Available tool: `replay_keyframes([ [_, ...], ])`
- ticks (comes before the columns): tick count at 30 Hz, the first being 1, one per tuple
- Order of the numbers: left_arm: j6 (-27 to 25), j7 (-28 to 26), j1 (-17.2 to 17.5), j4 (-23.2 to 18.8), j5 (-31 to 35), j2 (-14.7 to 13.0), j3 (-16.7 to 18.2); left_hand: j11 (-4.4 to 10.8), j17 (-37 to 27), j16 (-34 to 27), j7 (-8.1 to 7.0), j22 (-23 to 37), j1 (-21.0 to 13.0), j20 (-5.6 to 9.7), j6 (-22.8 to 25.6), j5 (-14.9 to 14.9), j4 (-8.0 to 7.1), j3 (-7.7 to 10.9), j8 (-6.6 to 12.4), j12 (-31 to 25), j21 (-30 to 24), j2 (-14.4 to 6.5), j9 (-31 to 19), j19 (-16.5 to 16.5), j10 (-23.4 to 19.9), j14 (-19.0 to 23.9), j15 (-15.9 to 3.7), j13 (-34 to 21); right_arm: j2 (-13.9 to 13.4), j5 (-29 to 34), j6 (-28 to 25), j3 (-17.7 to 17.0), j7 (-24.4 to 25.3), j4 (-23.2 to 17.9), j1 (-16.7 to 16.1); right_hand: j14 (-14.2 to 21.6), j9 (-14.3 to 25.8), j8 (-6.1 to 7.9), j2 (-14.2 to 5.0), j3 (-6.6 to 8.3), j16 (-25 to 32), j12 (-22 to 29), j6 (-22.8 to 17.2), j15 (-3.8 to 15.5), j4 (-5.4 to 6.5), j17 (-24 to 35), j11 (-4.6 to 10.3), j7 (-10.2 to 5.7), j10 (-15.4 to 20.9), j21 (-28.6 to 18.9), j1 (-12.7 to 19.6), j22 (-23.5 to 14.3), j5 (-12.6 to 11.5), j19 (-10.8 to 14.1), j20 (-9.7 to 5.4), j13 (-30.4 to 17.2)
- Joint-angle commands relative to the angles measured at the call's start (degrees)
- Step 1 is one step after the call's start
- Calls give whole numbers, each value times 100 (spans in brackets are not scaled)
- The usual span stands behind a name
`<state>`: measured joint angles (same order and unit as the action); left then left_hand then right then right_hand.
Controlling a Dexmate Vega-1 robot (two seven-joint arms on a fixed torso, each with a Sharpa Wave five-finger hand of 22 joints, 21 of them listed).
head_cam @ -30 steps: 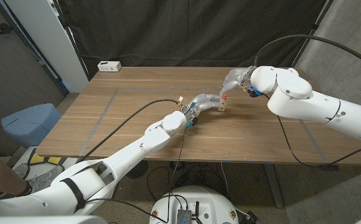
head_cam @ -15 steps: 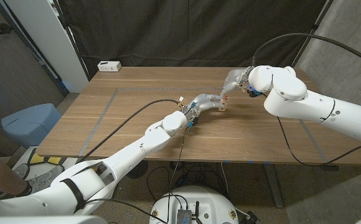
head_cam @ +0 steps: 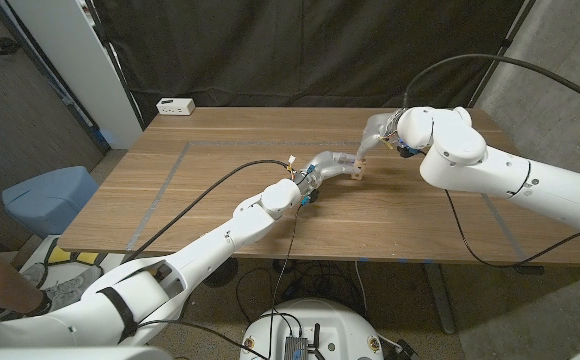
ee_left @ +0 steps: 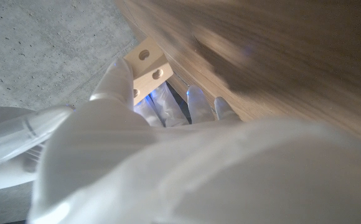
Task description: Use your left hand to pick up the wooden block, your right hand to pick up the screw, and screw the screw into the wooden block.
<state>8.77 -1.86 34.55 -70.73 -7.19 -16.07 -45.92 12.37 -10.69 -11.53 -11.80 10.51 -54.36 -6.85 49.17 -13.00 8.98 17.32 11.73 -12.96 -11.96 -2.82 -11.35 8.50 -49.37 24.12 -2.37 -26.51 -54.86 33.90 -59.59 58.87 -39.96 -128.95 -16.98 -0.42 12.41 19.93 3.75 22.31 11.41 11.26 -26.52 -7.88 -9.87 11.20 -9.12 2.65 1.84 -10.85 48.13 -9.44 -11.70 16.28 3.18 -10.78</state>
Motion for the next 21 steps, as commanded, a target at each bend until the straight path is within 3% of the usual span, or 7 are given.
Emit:
replay_keyframes([
  [1, -31, -5, 31, -48, -2, -25, -1, 8, -1, 6, 142, 16, -13, -9, 234, -25, -31, -1, 52, -34, -3, -45, -9, 6, -51, 45, -327, -268, 133, 271, 81, -2, -204, 150, -81, 22, 33, 48, -11, 64, 11, 25, -95, 0, 5, 5, 0, -18, 41, -9, 86, -19, 10, 49, -3, -25],
  [21, -41, 4, 26, -43, -5, -28, -2, 7, -1, 7, 131, 16, -14, -7, 227, -29, -33, 5, 49, -36, -4, -54, -9, 8, -54, 44, -321, -273, 258, 588, 143, -127, -358, 205, -238, 84, 76, 142, 10, 112, 28, 33, -308, 27, 20, 10, 27, -45, 100, -21, 129, -20, 32, 105, -11, -26],
])
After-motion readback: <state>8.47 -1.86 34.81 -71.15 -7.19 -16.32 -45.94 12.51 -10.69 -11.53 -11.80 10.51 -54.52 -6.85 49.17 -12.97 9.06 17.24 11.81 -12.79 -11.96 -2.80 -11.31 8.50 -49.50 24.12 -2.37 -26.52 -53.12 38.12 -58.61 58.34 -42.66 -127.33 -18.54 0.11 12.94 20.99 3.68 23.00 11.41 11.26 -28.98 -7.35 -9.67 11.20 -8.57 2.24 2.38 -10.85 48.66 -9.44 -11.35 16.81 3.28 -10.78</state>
